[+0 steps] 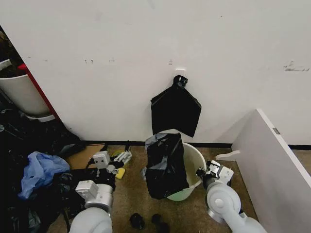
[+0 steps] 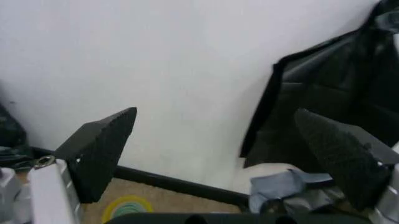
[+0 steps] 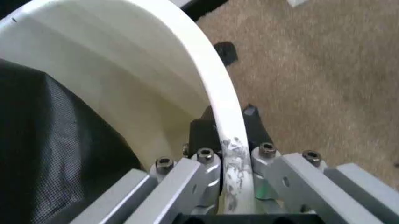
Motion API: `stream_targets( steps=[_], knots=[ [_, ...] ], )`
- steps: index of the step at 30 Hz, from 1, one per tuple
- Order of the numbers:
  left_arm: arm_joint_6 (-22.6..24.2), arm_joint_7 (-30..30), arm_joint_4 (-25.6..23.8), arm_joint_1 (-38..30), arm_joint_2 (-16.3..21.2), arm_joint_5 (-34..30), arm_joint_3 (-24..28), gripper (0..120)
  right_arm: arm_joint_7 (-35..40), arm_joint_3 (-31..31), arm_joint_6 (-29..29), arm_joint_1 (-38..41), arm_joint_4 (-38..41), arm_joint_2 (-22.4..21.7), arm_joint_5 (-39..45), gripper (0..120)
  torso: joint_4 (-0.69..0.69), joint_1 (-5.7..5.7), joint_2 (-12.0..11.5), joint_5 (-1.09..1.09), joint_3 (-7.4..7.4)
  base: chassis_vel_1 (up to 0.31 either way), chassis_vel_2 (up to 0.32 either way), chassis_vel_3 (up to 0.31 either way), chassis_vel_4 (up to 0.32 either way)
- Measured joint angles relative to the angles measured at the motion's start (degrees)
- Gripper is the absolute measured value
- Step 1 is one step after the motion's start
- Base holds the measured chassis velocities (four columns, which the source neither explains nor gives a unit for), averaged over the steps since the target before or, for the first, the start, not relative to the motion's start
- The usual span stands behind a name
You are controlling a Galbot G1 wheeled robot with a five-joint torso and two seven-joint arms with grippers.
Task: Place the garbage bag over the trash bin.
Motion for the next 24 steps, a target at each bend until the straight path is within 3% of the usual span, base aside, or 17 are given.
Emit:
stream_targets(
  steps=[7,13,16,20,24],
  knots=[
    [-0.7,0.0,2.2,-0.4,0.4,-0.5,-1.2,100,-0.5,-0.6,0.0,-0.6,-0.7,2.3,-2.2,3,0.01,0.0,0.0,-0.01,0.0,0.0,0.0,0.0,0.0],
    [-1.1,0.0,5.2,-2.0,1.4,-1.4,-1.7,100,-5.2,-0.2,0.4,-2.2,-0.8,2.3,-5.6,21,0.01,0.0,0.0,0.0,0.0,0.0,0.0,0.0,0.0],
    [-1.1,0.0,6.1,-2.8,1.6,-1.6,-1.7,100,-7.2,-0.2,1.7,-4.2,0.0,1.1,-14.6,35,0.01,0.0,0.0,0.0,0.0,0.0,0.0,0.0,0.0],
    [-1.1,0.0,6.9,-3.4,1.9,-1.6,-1.6,100,-9.5,-0.3,3.5,-7.3,4.3,-0.5,-22.3,51,-0.01,0.0,0.0,0.0,0.0,0.0,0.0,0.0,0.0],
    [-1.0,0.0,7.6,-3.8,2.3,-1.7,-1.7,100,-11.6,-1.7,4.4,-8.5,10.0,-0.7,-23.8,65,0.0,0.0,0.0,0.0,0.0,0.0,0.0,0.0,0.0]
  ],
)
